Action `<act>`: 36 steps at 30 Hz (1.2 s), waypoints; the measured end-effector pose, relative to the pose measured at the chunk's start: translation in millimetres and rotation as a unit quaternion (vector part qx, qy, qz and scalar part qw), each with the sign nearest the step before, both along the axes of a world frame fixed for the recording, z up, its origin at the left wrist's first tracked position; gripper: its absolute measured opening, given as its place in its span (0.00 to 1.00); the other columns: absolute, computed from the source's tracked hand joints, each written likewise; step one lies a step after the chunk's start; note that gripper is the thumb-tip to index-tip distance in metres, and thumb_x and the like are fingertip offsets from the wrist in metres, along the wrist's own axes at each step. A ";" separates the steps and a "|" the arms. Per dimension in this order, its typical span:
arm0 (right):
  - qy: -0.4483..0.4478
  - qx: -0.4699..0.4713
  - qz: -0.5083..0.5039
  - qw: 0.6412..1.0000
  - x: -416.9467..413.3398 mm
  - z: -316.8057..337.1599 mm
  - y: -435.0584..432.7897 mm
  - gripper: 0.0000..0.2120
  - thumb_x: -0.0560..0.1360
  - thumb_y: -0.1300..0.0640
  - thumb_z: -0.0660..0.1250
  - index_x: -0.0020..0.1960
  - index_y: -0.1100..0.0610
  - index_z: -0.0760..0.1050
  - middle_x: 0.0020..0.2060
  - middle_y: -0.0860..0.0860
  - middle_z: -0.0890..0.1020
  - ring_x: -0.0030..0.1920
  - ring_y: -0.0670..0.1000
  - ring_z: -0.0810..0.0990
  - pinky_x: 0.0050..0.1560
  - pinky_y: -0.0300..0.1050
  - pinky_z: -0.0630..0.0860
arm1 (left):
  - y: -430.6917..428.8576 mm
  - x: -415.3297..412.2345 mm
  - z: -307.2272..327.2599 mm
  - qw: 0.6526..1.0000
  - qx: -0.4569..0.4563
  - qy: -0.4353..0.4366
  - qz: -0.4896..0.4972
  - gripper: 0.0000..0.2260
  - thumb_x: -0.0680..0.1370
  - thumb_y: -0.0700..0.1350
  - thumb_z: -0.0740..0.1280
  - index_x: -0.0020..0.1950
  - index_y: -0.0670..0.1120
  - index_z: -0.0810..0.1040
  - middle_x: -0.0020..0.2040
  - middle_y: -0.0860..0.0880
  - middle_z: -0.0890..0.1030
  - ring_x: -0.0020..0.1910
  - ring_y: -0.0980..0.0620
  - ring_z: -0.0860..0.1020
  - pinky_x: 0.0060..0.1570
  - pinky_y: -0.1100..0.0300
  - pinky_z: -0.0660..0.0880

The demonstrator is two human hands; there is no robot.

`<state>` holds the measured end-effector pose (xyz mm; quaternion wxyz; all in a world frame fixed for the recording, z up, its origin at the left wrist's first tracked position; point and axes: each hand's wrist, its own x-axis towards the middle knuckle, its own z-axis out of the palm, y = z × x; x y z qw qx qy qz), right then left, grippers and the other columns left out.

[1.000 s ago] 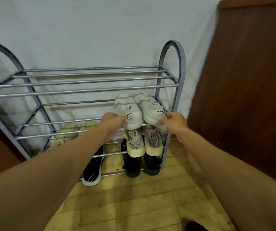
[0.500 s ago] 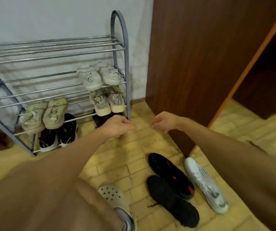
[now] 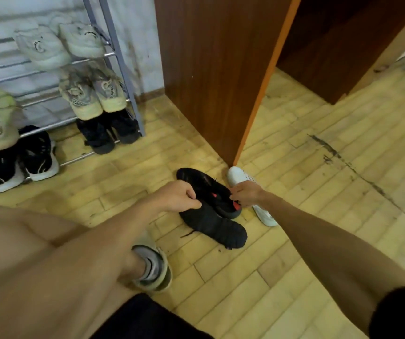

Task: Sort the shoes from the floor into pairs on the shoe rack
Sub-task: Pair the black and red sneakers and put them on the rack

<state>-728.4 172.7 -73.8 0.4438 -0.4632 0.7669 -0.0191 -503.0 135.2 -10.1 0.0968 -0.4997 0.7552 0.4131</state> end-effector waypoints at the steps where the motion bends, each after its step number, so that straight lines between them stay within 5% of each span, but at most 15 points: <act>1: 0.039 0.006 0.014 0.999 -2.3 -10.4 3.8 0.07 0.75 0.58 0.62 0.44 0.60 0.76 0.36 0.53 0.75 0.35 0.51 0.74 0.34 0.40 0.70 | 0.0 -0.2 -1.0 1.000 -0.012 -0.014 -0.017 0.13 0.73 0.53 0.69 0.55 0.50 0.79 0.48 0.53 0.77 0.50 0.53 0.76 0.52 0.59 0.74; 4: 0.115 0.026 0.022 0.993 -8.7 -38.2 8.7 0.09 0.75 0.55 0.62 0.38 0.59 0.72 0.32 0.51 0.73 0.30 0.48 0.71 0.29 0.38 0.65 | -1.5 0.5 -1.4 0.991 -0.094 -0.070 -0.071 0.17 0.73 0.55 0.67 0.60 0.51 0.77 0.55 0.51 0.78 0.54 0.51 0.77 0.53 0.54 0.76; 8: 0.167 0.018 -0.018 0.986 -12.1 -70.1 2.6 0.18 0.75 0.50 0.63 0.61 0.60 0.73 0.50 0.55 0.79 0.50 0.54 0.78 0.49 0.46 0.74 | -10.1 10.1 -6.1 0.990 -0.092 -0.083 -0.066 0.16 0.74 0.55 0.66 0.60 0.52 0.77 0.58 0.50 0.77 0.55 0.49 0.77 0.54 0.51 0.76; 14: 0.044 0.054 -0.174 0.982 11.6 -103.7 -24.3 0.35 0.72 0.53 0.71 0.72 0.65 0.61 0.68 0.63 0.70 0.66 0.63 0.71 0.64 0.55 0.72 | -25.8 31.6 -20.3 0.986 -0.026 -0.149 -0.076 0.17 0.75 0.53 0.65 0.62 0.49 0.76 0.61 0.49 0.77 0.58 0.48 0.76 0.58 0.53 0.74; 18: 0.008 0.078 -0.212 0.974 3.5 -114.8 -36.7 0.29 0.70 0.64 0.71 0.68 0.69 0.67 0.58 0.64 0.76 0.51 0.61 0.77 0.40 0.49 0.75 | -34.9 33.6 -26.5 0.985 -0.022 -0.155 -0.075 0.17 0.76 0.52 0.64 0.62 0.48 0.77 0.61 0.48 0.77 0.58 0.47 0.76 0.57 0.52 0.75; 24: 0.029 0.152 -0.148 0.977 9.1 -124.9 -33.0 0.30 0.69 0.60 0.73 0.67 0.68 0.67 0.51 0.60 0.77 0.49 0.58 0.78 0.52 0.50 0.79 | -36.4 38.6 -38.0 0.983 -0.019 -0.161 -0.082 0.18 0.76 0.51 0.64 0.64 0.47 0.75 0.63 0.47 0.75 0.58 0.46 0.76 0.57 0.50 0.75; 28: 0.004 0.167 -0.119 0.979 19.1 -107.0 -26.0 0.25 0.68 0.56 0.76 0.59 0.65 0.74 0.44 0.57 0.80 0.35 0.52 0.79 0.30 0.41 0.78 | -36.5 41.2 -39.1 0.983 -0.009 -0.170 -0.070 0.17 0.76 0.51 0.64 0.62 0.46 0.76 0.59 0.47 0.78 0.56 0.46 0.77 0.56 0.50 0.76; 32: -0.038 0.127 -0.122 0.984 26.0 -79.9 -31.4 0.27 0.65 0.57 0.79 0.58 0.66 0.74 0.50 0.59 0.80 0.42 0.54 0.82 0.40 0.44 0.82 | -31.3 35.7 -30.7 0.986 -0.016 -0.149 -0.068 0.15 0.75 0.50 0.64 0.59 0.46 0.79 0.58 0.46 0.79 0.56 0.46 0.77 0.57 0.50 0.76; 36: -0.109 0.085 -0.181 0.974 33.6 -44.5 -40.4 0.23 0.67 0.57 0.77 0.57 0.66 0.74 0.43 0.58 0.81 0.36 0.52 0.81 0.37 0.42 0.82 | -23.2 32.2 -24.8 0.993 -0.022 -0.111 -0.018 0.14 0.75 0.50 0.65 0.57 0.46 0.79 0.59 0.46 0.79 0.57 0.46 0.77 0.58 0.50 0.76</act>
